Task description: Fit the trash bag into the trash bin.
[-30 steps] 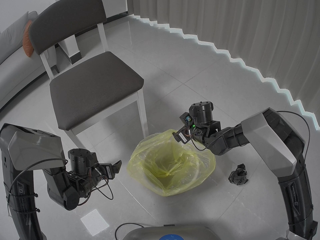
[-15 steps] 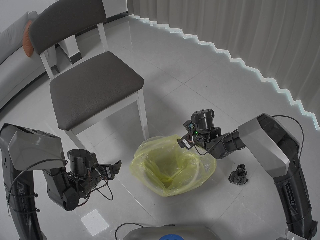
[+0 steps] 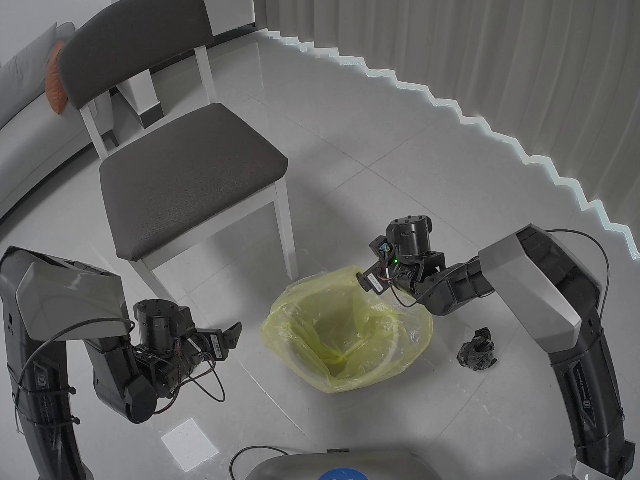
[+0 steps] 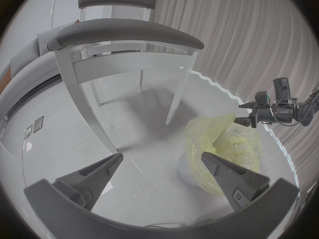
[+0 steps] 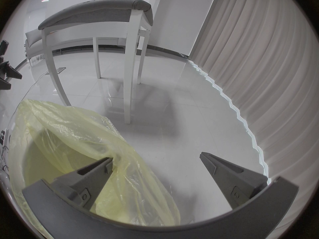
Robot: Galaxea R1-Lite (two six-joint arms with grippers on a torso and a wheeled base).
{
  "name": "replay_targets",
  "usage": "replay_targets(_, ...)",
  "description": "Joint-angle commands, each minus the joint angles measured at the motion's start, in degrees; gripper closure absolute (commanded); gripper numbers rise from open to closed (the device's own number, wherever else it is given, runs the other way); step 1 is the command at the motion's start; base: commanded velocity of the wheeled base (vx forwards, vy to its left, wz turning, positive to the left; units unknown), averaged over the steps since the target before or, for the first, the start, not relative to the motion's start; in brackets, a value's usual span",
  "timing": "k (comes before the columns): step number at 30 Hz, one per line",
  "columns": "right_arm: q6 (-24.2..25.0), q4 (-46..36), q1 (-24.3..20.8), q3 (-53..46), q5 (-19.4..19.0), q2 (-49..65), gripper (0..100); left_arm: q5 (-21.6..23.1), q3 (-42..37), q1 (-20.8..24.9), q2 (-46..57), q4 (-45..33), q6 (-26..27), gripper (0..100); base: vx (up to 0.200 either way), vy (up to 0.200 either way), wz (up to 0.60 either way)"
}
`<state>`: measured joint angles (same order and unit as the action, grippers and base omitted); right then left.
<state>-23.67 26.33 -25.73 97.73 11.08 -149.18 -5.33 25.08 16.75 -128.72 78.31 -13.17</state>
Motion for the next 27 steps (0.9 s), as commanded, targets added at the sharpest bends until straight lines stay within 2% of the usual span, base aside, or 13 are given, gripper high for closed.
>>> replay_targets(1, -0.23, 0.56, 0.86, 0.62, -0.01, 2.4, 0, -0.03, -0.2, -0.14, -0.04, 0.26, -0.02, 0, 0.0, 0.0, 0.0)
replay_targets(19, -1.02, 2.06, 1.39, 2.02, -0.01, -0.85, 0, 0.05, -1.35, -0.31, -0.13, 0.88, -0.02, 0, 0.0, 0.0, 0.0)
replay_targets(27, -1.02, 1.97, 1.48, 1.94, -0.01, -2.08, 0, 0.49, -3.1, -0.93, -0.92, 3.87, -0.02, 0, 0.0, 0.0, 0.0)
